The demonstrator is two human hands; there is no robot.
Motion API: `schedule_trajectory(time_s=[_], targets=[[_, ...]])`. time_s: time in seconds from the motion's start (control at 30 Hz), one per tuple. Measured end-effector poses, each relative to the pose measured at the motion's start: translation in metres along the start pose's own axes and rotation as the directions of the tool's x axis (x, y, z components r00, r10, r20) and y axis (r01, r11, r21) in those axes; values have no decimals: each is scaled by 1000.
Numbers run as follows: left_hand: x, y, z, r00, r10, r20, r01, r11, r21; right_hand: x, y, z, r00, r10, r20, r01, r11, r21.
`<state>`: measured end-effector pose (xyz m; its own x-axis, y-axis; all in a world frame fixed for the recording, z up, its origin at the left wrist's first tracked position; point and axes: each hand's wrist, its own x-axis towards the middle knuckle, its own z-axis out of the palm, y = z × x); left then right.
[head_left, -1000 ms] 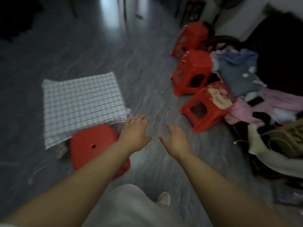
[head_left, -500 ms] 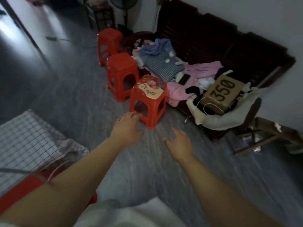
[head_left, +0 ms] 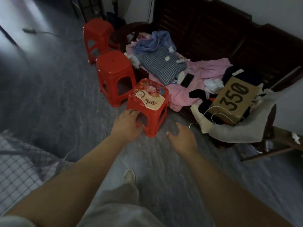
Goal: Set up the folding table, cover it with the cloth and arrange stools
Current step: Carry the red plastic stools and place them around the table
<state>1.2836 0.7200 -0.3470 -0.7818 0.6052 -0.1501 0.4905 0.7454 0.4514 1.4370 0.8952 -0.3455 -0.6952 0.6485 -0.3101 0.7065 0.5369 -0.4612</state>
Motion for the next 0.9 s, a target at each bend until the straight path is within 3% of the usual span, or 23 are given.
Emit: schedule_trajectory(time_s=[0.43,0.9], targets=[[211,-35,-23,992,49,115,-62,992,114,183,-96,-5,1000,26,9,-26,999,44],[389,-61,28,969,-113,219,71,979,190,382,-104,34,968,200,154,-222,964,147]])
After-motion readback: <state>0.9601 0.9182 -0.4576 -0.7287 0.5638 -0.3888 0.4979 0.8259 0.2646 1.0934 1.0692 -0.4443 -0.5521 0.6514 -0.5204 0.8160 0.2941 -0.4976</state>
